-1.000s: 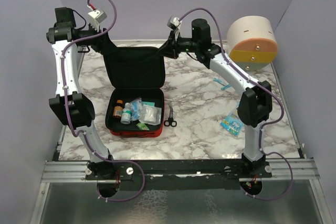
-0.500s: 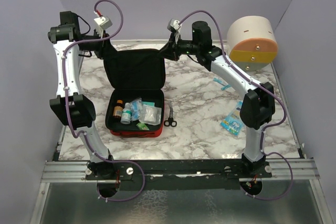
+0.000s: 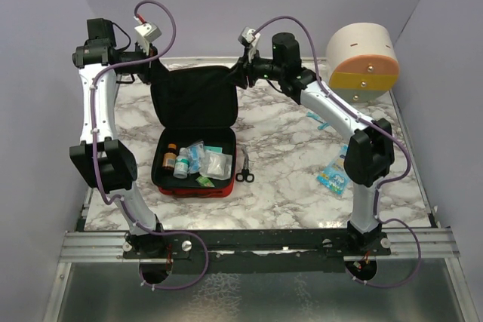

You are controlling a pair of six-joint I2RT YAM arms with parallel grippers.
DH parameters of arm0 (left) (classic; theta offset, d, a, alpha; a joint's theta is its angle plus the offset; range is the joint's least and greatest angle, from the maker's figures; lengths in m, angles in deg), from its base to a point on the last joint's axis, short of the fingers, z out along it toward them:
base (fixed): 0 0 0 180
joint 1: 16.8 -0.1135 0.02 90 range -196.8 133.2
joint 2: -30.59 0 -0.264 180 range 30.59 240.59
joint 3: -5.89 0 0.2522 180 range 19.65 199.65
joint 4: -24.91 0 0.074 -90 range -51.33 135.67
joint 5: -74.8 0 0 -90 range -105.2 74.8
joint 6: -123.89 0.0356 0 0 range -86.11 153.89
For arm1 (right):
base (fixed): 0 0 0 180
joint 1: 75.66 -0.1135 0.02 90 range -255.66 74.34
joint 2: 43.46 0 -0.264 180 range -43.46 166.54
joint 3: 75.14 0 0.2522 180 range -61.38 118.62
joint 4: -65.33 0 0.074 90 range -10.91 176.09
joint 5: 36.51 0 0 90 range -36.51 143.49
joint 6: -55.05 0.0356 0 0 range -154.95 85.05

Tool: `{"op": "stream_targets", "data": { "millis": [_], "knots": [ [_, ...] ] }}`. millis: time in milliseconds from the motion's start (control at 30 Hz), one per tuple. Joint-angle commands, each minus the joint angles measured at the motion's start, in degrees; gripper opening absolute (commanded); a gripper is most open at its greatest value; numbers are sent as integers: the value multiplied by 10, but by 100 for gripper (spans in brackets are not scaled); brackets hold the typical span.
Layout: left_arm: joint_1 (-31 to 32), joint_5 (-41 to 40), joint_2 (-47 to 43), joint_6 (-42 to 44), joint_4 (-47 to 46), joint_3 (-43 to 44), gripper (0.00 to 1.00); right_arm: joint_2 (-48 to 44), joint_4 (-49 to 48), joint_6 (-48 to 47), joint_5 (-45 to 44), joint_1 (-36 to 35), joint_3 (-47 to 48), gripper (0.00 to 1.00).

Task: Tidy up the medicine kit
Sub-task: Pick up the lid from the medicine box.

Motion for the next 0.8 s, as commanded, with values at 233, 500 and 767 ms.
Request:
{"op": "stream_targets", "data": {
  "millis": [233, 500, 767],
  "knots": [
    [5, -149, -22, -200, -275, -66, 0, -71, -15, 39, -130, -8, -63, 37],
    [4, -179, 5, -195, -296, -15, 0, -108, 25, 46, -192, -7, -101, 37],
    [2, -99, -19, -195, -296, -33, 0, -104, 185, 77, -258, -7, -96, 33]
  ]
}}
